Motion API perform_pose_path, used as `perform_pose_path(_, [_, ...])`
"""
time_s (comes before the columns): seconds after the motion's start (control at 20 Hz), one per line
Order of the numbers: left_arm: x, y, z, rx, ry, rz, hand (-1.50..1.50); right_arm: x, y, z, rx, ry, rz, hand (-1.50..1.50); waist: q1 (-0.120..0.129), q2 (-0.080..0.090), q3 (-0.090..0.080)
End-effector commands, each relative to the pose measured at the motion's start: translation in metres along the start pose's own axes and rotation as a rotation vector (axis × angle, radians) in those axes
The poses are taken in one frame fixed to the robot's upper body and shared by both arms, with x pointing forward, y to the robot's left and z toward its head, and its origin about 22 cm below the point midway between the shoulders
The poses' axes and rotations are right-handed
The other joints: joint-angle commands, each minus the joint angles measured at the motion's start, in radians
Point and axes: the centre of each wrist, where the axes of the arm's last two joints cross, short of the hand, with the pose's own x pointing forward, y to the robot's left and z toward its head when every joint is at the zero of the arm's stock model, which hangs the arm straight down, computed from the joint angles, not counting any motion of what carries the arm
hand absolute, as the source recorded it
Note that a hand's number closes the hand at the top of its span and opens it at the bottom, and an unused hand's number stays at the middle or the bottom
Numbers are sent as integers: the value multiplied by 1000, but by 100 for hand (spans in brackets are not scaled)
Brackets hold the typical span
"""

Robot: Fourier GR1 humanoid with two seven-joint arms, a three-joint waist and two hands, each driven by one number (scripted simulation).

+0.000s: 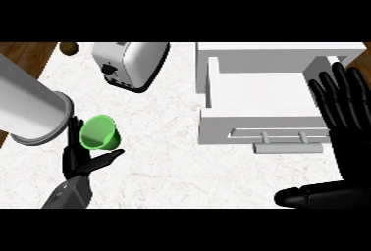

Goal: Pick up the cup, place it into the drawer and close the drawer

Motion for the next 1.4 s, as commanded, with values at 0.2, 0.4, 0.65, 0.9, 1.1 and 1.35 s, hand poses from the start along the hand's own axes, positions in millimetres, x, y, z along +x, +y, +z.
perform_pose_path(0.2, [2,7,-8,-48,26,103,-150,1,2,7,5,12,-8,-150,-2,0,0])
perform_pose_path(0.4, [8,4,-20,-88,4,190,-150,-19,-6,13,10,17,-19,-150,-3,2,0])
perform_pose_path(0.65, [7,-19,-25,-127,-32,221,150,-22,0,0,5,9,-21,-150,-2,2,0])
perform_pose_path(0.9, [0,-15,-10,-128,-125,202,150,10,-7,7,9,14,8,-150,-5,1,-1])
perform_pose_path(1.1, [9,-18,-26,-85,-178,165,150,14,-3,-3,1,3,7,-150,-5,2,-1])
perform_pose_path(1.35, [4,-4,-12,-170,-193,141,150,7,-15,2,7,-7,3,-150,-1,0,0])
